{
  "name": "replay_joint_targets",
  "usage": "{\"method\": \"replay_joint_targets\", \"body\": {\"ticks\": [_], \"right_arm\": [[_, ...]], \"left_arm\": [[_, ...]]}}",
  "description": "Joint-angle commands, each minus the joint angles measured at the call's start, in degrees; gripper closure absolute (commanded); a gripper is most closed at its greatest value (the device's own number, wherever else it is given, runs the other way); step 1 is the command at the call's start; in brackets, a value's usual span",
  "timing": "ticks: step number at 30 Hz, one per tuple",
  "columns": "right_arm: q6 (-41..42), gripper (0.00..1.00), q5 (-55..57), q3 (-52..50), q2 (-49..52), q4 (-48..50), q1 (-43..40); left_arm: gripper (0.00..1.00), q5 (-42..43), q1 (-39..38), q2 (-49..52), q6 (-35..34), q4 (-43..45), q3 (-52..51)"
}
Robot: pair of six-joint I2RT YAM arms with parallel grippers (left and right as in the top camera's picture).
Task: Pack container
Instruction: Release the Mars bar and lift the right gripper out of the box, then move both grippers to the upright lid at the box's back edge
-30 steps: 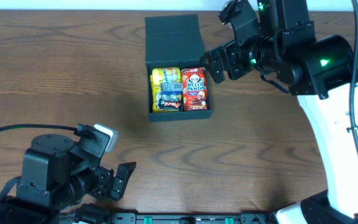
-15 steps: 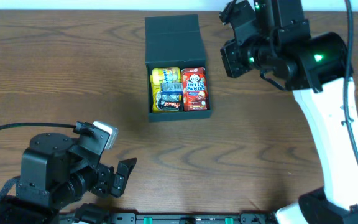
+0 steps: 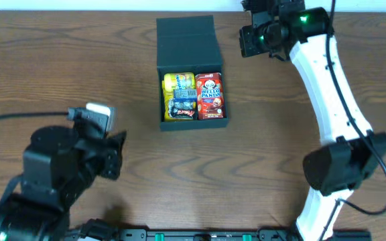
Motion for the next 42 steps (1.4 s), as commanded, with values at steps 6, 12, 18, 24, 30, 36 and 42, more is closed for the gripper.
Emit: {"method": "replay_joint_targets", "body": {"ticks": [6,12,18,24,30,36,42], "right_arm": [[2.3,0.99,-5.6,-0.4,6.5,5.7,-5.3],[2.3,0.98,-8.0,-0.4,9.5,10.1,-7.7],[2.3,0.99,-12.9,-0.4,12.0,13.6,-9.2],[3.3,0.98,-19.0,-0.4,15.3,15.0,-11.3],[7.6,0.99,-23.9,-0.4,20.5,18.2,-11.4],[16.2,0.99,-30.7,-0.4,26.2,25.5,-11.3],[23.5,0.98,-34.4,-0.4,29.8,31.7,-10.4]], "left_arm": [[0.94,-7.8,0.1,14.8,-1.6,12.6,-0.1],[0.94,-9.2,1.3,26.6,-9.6,24.2,-0.1],[0.94,-5.0,5.0,37.1,-15.7,34.4,-0.1],[0.94,7.1,11.7,48.3,-22.6,43.0,0.6],[0.94,15.5,17.1,62.1,-26.3,43.3,9.4],[0.94,19.5,18.3,78.1,-28.2,35.7,27.1],[0.94,25.9,18.9,92.1,-30.3,28.6,43.5]]}}
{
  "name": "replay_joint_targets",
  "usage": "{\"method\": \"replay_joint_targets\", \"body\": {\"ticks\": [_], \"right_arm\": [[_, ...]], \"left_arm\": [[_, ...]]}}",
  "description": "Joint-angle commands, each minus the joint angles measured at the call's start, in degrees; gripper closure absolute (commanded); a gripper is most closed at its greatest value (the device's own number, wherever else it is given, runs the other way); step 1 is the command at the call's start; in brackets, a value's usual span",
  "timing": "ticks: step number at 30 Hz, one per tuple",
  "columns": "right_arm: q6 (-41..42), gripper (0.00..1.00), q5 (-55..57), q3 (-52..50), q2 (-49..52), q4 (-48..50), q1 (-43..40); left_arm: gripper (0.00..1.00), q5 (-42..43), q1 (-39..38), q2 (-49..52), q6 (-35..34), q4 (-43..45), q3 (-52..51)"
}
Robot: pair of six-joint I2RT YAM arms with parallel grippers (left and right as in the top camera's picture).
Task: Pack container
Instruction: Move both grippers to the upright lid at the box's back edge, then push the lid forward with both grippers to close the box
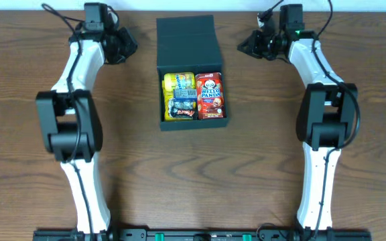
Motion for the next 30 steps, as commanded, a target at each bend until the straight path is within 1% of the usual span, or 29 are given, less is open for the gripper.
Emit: {"method": "replay_joint_targets", "body": {"ticks": [1,4,11,20,30], "right_arm": [[5.9,0.98,-3.7,-0.2,1.1,2.0,1.1],[8.2,0.98,-3.9,-0.2,2.1,3.4,1.5],[9.6,0.98,-6.1,-0.2,3.4,5.1,2.3],[10.8,0.98,-9.7,-0.2,5.0,5.6,3.5],[12.4,0.98,-13.3,-0.2,5.8,10.5,5.5]], "left_arm": [[0.94,5.7,0.7,6.0,-3.0,-1.8,6.6],[0.94,8.2,0.8,9.0,-5.2,-1.5,8.5],[0.94,12.1,0.4,11.9,-8.2,-0.9,8.6],[0.94,13.6,-1.6,11.9,-8.3,-0.1,8.6],[0.94,16.2,-2.0,11.9,-8.3,0.0,8.6]]}}
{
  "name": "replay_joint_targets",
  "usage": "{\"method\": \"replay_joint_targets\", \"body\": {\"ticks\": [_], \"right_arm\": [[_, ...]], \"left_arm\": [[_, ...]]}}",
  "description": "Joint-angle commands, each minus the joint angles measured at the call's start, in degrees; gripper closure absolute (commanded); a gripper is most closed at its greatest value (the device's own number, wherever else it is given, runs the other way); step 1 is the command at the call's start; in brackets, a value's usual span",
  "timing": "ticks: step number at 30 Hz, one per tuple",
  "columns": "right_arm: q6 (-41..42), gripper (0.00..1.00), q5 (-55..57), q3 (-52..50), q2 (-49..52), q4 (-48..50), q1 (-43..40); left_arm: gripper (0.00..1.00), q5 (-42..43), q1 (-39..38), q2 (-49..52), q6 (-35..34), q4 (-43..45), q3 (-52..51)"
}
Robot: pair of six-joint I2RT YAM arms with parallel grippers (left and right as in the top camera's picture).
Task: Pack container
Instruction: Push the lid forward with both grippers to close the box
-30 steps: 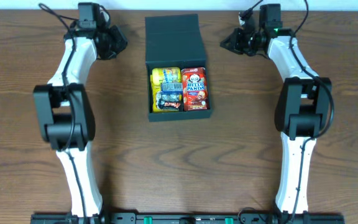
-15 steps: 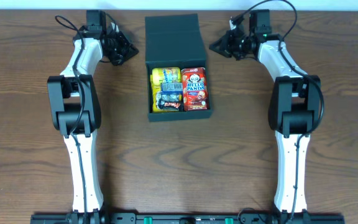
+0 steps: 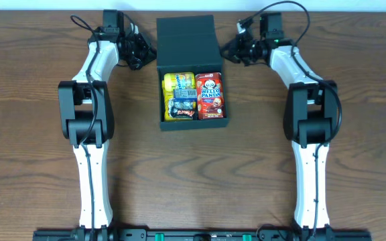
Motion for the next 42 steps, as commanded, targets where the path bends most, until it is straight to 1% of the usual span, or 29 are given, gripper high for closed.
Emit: {"method": "replay_joint_targets", "body": {"ticks": [1,7,12,17,22,27,33,42], "right_arm": [[1.2,0.98,-3.3,-0.1,1.4,1.0,0.7],[1.1,0.98,-6.9,-0.1,1.4,3.1,-0.1],[0.6,0.99,-12.2,-0.1,1.4,6.4,-1.3],[-0.3,0.98,-18.3,-0.1,1.4,8.9,-1.5],[-0.2,0.98,-23.3,-0.1,1.4,11.6,-1.4],[-0.2,0.99,-28.0,-0.1,1.3,13.9,-1.4],[0.9,0.98,-33.6,0.0,1.3,14.2,-1.4],[5.5,0.99,-37.8,0.0,1.3,15.1,-1.4]], "left_arm": [[0.94,2.2,0.2,0.8,-0.6,0.0,1.4],[0.94,5.5,0.3,0.8,-0.3,0.0,1.6],[0.94,9.4,0.6,0.3,2.6,0.0,3.1],[0.94,10.8,0.6,-0.8,5.1,0.0,6.0],[0.94,11.2,0.6,-3.0,8.1,-1.1,6.8],[0.94,11.2,0.6,-6.2,13.3,-4.0,6.8],[0.94,11.1,0.3,-11.2,21.5,-9.5,6.8],[0.95,10.5,-0.6,-16.5,33.2,-22.2,6.8]]}}
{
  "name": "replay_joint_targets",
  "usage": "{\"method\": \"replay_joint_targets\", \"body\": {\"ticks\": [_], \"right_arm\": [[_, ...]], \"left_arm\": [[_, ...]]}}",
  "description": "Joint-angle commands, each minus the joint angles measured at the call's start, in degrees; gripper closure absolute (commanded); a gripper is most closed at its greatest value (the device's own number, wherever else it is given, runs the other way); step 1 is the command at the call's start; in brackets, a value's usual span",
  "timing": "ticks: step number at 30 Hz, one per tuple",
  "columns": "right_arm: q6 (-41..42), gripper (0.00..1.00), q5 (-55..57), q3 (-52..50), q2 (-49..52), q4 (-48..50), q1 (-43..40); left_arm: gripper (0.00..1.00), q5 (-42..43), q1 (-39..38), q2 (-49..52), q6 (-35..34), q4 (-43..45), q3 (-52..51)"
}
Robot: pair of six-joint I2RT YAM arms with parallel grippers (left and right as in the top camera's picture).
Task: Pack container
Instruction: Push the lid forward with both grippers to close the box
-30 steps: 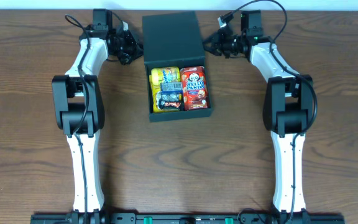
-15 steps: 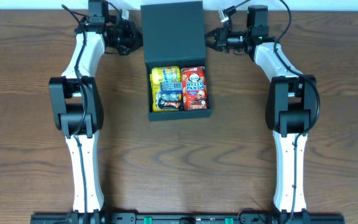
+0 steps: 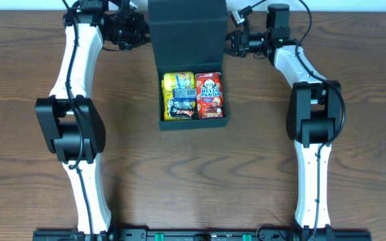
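Observation:
A dark grey box (image 3: 194, 124) stands at the table's far middle. Inside lie a yellow packet (image 3: 177, 82), a red Hello Panda carton (image 3: 210, 97) and a small dark wrapped snack (image 3: 183, 106). Its hinged lid (image 3: 186, 33) is tilted up off the table toward the camera. My left gripper (image 3: 139, 31) is at the lid's left edge and my right gripper (image 3: 231, 41) at its right edge. Both seem shut on those edges, though the fingers are too small to see sharply.
Both arms stretch from the near edge up the table's two sides, the left arm (image 3: 72, 127) left of the box and the right arm (image 3: 312, 127) right of it. The wooden table (image 3: 193, 181) ends just behind the lid.
The lid lay flat behind the box with a gripper close at each side. Now it is raised and looms larger, and both grippers sit higher and farther back along its edges.
First the left arm was folded near the front left and the right gripper hung far right of the lid. Then both arms were stretched out, grippers wide of the lid. They then stood close to its sides, and now the lid is raised between them.

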Motion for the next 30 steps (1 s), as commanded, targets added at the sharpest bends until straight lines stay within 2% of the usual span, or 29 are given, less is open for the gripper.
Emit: {"method": "replay_joint_targets", "body": {"ticks": [1,9,20,24,30], "right_arm": [[2.6,0.99,-3.3,0.0,1.3,0.1,0.3],[4.0,0.98,-3.3,0.0,1.3,0.1,0.3],[4.2,0.98,-1.4,0.0,1.3,3.4,0.1],[10.3,0.98,0.7,0.0,1.3,11.5,-0.7],[22.2,0.98,6.0,0.0,1.3,30.7,-2.0]], "left_arm": [[0.94,0.3,-0.9,-2.1,7.4,-3.6,1.3],[0.94,-5.7,-1.8,-4.1,10.6,-14.8,1.3],[0.94,-13.0,-5.0,-4.8,11.0,-21.9,1.3],[0.94,-13.4,-5.1,-5.4,10.5,-21.9,1.4],[0.94,-13.4,-5.2,-8.4,10.0,-22.2,1.3]]}}
